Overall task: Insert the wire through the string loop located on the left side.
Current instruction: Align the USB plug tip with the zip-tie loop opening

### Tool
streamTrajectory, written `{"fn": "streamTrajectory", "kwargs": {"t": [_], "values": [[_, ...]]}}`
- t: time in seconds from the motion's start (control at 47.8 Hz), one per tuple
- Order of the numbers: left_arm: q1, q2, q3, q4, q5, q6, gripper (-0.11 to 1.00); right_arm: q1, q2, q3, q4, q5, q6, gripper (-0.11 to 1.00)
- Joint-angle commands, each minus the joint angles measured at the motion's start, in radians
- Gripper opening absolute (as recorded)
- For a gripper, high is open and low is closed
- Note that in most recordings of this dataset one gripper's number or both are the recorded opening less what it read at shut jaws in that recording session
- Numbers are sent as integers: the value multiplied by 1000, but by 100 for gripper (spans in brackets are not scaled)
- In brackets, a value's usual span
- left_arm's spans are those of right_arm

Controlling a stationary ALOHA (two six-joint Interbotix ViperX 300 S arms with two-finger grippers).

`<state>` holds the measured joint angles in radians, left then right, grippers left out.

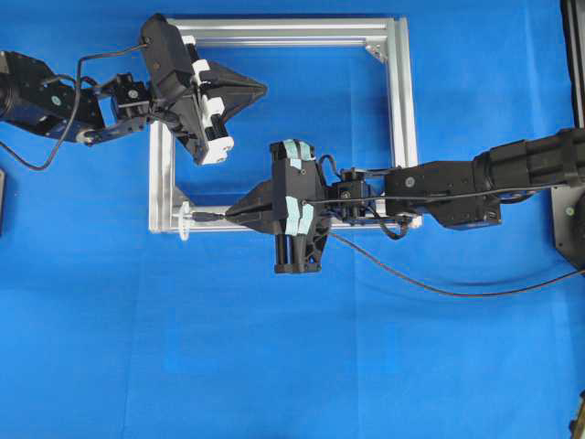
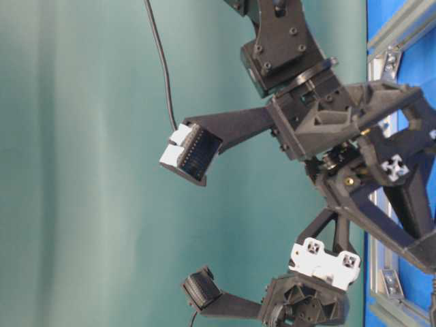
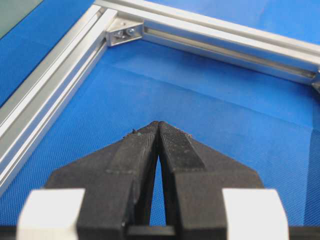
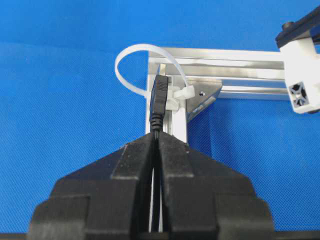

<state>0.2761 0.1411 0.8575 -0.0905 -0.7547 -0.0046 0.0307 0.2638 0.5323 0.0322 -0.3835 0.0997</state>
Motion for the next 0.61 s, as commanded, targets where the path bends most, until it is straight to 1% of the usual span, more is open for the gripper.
{"fn": "streamTrajectory", "kwargs": {"t": [0.0, 0.586], "values": [[-2, -34, -6, 3, -5, -2, 0, -3, -20, -14, 0, -5, 2, 0], [-2, -34, -6, 3, -5, -2, 0, -3, -8, -28, 0, -8, 2, 0]]}}
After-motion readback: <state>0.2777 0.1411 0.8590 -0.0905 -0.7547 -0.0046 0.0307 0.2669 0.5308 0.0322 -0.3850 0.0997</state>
